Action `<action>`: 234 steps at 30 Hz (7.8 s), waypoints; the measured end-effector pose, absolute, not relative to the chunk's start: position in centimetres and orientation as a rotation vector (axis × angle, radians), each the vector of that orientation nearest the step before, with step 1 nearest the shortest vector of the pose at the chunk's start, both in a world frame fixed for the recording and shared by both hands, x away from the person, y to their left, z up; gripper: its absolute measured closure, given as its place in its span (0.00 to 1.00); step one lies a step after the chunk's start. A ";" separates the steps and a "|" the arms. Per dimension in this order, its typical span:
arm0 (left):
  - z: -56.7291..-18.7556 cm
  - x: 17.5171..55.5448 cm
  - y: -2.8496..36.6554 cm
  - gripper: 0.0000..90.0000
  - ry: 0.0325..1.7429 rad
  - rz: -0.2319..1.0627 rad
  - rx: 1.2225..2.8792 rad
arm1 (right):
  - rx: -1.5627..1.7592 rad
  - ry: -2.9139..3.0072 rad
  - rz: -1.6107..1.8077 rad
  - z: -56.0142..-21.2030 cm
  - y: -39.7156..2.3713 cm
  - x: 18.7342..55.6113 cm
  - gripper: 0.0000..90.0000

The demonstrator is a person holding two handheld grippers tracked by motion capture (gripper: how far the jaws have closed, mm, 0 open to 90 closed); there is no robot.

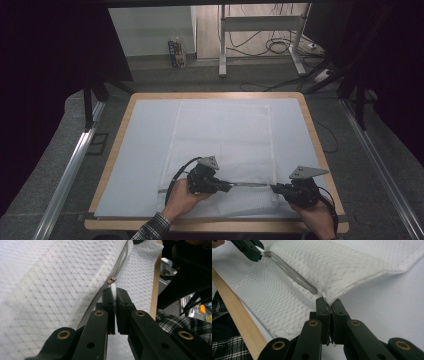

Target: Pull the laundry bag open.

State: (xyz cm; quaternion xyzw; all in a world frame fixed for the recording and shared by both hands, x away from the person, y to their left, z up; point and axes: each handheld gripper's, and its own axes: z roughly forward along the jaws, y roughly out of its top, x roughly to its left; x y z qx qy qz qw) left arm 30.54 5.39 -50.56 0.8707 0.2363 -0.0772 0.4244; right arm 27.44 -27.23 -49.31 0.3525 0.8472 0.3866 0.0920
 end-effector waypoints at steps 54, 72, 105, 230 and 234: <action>-51.0 29.0 11.5 0.98 0.709 -0.163 2.148 | 1.051 2.526 1.133 -49.4 -27.4 27.5 0.95; -51.0 28.0 14.5 0.98 0.771 -0.142 2.113 | 1.053 2.522 1.115 -49.5 -27.5 27.5 0.95; -51.6 26.4 17.5 0.98 0.857 -0.114 2.079 | 1.048 2.526 1.092 -49.5 -27.6 27.4 0.95; -51.4 22.1 22.5 0.10 1.036 0.447 2.118 | 1.007 2.394 1.064 -49.0 -28.0 25.6 0.14; -51.4 21.3 23.3 0.06 1.073 0.439 2.070 | 1.011 2.380 1.078 -49.0 -28.6 25.2 0.10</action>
